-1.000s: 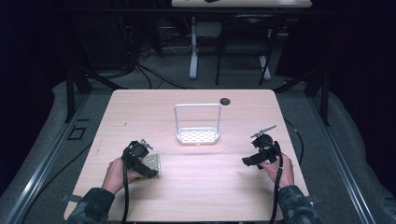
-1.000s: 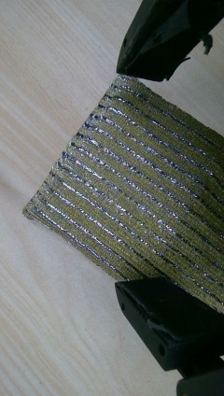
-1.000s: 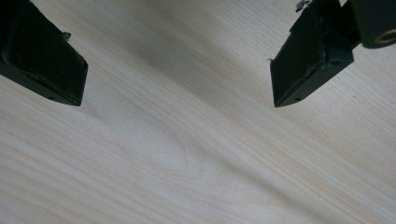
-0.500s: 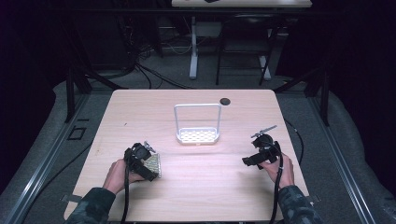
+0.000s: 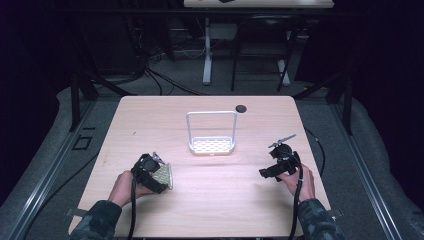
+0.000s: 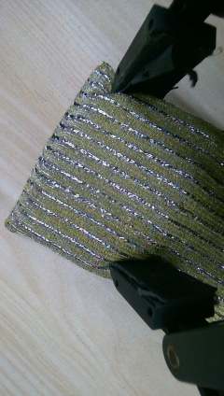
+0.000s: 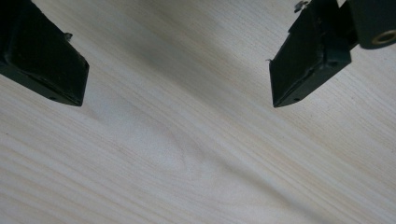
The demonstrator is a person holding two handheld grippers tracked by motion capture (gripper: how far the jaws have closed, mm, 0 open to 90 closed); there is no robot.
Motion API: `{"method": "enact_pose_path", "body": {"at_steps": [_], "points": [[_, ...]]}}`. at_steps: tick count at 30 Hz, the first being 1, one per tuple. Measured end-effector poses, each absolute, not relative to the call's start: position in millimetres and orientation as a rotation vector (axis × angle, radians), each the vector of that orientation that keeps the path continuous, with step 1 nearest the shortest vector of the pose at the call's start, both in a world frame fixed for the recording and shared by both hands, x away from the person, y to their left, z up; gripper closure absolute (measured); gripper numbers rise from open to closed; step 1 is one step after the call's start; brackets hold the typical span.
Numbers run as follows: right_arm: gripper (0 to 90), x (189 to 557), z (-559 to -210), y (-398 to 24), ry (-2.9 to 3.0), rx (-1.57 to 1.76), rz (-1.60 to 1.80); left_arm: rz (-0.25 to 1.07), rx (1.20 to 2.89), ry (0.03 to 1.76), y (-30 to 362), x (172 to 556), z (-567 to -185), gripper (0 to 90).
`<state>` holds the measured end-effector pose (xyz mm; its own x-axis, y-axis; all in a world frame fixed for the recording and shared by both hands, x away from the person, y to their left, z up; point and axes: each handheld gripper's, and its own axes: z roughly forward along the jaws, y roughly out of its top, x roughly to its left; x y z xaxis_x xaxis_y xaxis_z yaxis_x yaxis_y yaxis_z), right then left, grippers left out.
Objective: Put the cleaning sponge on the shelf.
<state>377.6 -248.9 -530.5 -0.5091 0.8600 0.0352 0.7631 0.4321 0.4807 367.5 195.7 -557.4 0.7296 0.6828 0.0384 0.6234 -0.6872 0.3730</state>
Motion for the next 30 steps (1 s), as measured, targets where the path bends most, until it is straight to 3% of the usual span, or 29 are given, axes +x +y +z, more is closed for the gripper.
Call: {"method": "enact_pose_path", "body": {"at_steps": [10,19,30], "points": [[5.1,377,-530,-248,2.479,1.415,0.654,0.261,2.557,1.046,205,371,-555,33.0],[5.9,378,-531,-249,2.469,1.415,0.665,0.358,2.546,1.077,207,369,-551,52.1],[6.5,376,-527,-251,2.457,1.398,0.681,0.43,2.524,1.092,209,367,-540,58.3]]}}
